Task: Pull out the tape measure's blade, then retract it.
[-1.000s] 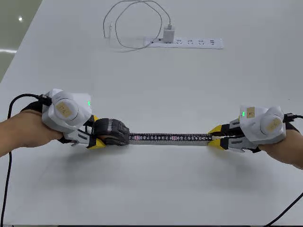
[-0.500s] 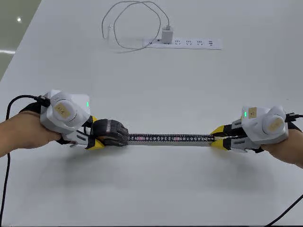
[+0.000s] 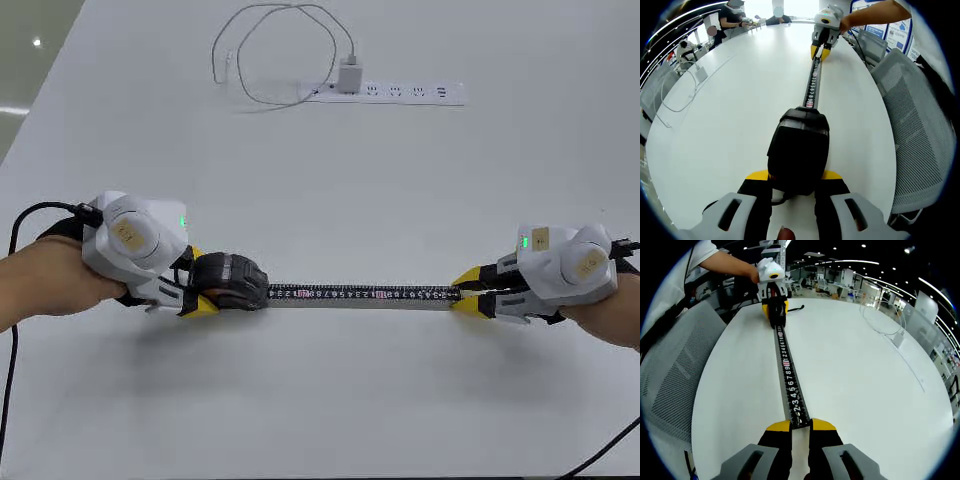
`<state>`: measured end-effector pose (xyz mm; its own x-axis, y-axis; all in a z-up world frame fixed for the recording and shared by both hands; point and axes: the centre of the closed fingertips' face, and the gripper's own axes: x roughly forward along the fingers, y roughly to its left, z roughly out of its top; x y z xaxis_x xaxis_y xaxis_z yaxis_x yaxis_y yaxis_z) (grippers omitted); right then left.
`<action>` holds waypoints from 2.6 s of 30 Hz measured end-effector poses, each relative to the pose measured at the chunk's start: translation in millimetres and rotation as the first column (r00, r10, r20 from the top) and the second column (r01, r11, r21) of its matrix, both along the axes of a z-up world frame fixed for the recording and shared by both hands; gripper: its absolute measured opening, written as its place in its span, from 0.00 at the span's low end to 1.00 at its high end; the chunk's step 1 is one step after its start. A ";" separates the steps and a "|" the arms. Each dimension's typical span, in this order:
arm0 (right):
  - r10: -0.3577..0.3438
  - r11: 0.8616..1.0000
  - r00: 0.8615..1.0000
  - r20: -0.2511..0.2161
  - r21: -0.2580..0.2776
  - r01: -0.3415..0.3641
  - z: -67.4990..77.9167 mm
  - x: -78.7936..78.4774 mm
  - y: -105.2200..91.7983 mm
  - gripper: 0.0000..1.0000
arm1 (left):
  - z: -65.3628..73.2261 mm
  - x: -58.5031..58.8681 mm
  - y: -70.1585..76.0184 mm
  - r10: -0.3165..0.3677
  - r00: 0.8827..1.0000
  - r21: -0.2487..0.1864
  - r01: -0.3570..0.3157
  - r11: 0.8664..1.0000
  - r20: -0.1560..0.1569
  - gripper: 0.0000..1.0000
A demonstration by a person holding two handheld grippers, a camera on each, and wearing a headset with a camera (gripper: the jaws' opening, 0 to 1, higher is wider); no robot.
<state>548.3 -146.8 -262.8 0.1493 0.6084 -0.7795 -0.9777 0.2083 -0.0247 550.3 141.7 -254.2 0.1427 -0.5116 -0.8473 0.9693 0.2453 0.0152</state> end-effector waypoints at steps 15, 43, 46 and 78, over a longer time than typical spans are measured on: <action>0.002 1.000 1.000 -0.021 -0.012 -0.002 -0.6 -0.3 -2.2 0.08 | 0.2 0.2 -0.5 0.002 1.000 0.005 -0.003 1.000 0.008 0.28; 0.065 0.992 0.998 -0.021 -0.105 -0.067 -2.3 1.0 -2.7 0.10 | 1.7 0.7 -3.0 0.046 0.999 -0.026 -0.046 0.999 0.007 0.29; 0.068 0.991 0.998 -0.018 -0.112 -0.070 -2.2 1.4 -2.8 0.11 | 2.2 0.3 -3.3 0.043 0.999 -0.027 -0.043 0.999 0.005 0.29; 0.014 0.997 0.998 -0.056 -0.074 -0.019 1.8 1.4 9.5 0.25 | 4.8 0.2 -2.9 0.107 0.994 -0.066 -0.108 0.992 -0.013 0.46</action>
<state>549.6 -137.3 -261.0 0.0954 0.5504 -0.8294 -0.9813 0.1918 0.0143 550.5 138.8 -249.3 0.1920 -0.5488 -0.8136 0.9373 0.3483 -0.0138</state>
